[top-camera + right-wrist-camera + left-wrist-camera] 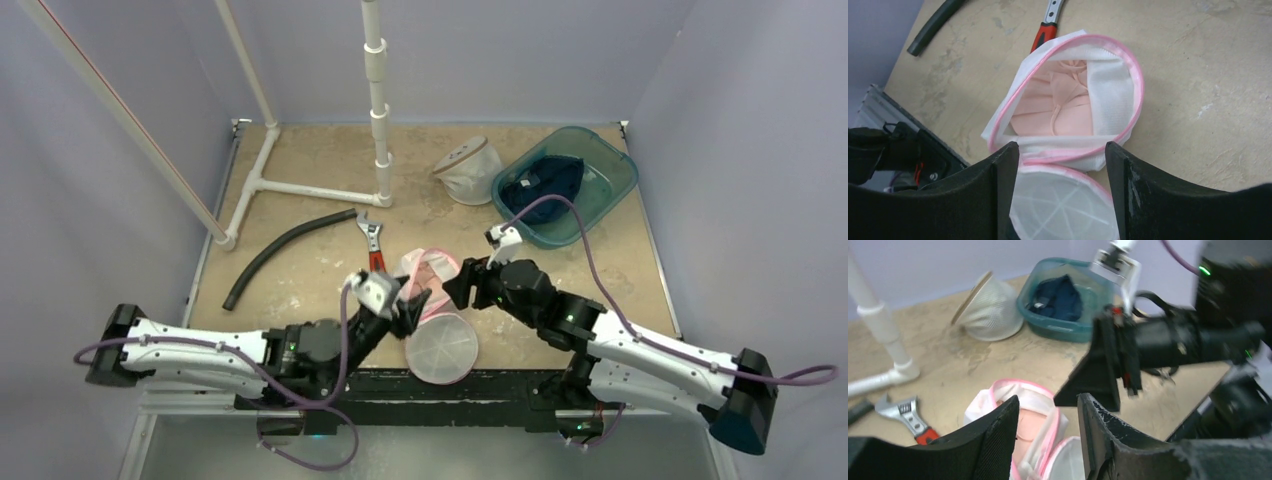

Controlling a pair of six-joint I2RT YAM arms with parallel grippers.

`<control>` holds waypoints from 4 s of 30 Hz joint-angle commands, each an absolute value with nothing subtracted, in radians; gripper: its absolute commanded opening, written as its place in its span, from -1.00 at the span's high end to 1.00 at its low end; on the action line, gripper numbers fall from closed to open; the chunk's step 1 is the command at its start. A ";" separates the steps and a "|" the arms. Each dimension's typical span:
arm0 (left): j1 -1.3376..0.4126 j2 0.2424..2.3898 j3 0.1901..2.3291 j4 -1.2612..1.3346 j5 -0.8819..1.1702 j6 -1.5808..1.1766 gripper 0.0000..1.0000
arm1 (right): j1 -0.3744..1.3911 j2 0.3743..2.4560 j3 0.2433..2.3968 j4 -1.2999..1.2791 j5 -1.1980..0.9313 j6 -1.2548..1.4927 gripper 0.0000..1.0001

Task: Unzip the laundry bag and remove the bra
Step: Open the laundry bag at the center of the board, then pick up the bra from the laundry bag.

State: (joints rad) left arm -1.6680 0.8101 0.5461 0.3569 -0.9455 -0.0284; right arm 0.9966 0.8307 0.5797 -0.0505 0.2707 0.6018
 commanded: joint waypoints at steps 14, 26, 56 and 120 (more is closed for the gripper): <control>-0.922 1.039 0.503 0.235 -0.172 -0.723 -0.09 | 0.826 1.178 0.617 0.220 0.136 0.642 -0.49; -0.918 1.061 0.487 0.104 -0.300 -0.714 0.61 | 0.896 1.210 0.724 0.225 0.095 0.470 -0.16; -0.920 0.980 0.480 0.076 -0.401 -0.691 1.00 | 0.961 1.586 0.894 0.104 0.218 0.460 0.03; -0.919 0.567 0.527 0.071 -0.377 -0.505 -0.18 | 0.823 0.968 1.270 -0.197 -0.043 0.459 1.00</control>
